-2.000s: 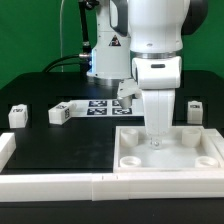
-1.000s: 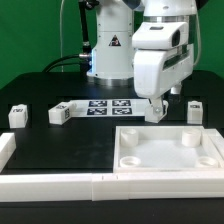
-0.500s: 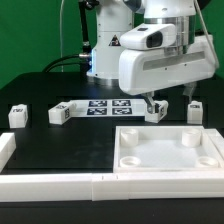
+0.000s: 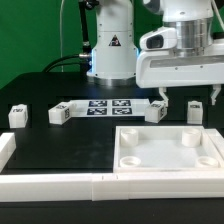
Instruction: Assemble one leg
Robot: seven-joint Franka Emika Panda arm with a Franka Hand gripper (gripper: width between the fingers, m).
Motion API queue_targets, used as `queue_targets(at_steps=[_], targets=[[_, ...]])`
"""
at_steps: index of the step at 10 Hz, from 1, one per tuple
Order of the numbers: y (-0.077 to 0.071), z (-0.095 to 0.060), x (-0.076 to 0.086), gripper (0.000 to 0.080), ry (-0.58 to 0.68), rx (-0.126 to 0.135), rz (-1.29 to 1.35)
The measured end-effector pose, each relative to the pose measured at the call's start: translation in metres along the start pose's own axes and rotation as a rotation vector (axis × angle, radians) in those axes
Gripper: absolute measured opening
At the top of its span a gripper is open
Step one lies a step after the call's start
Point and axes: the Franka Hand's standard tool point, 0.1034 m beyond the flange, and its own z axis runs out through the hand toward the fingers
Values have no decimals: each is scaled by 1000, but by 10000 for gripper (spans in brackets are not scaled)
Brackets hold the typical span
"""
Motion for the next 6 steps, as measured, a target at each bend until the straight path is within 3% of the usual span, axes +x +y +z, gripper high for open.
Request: queue_targets(at_steps=[2, 5, 6], targets=[[-5, 1, -4, 649, -2, 14, 107], [-2, 1, -4, 649, -43, 2, 77], [3, 2, -9, 649, -124, -15, 51]])
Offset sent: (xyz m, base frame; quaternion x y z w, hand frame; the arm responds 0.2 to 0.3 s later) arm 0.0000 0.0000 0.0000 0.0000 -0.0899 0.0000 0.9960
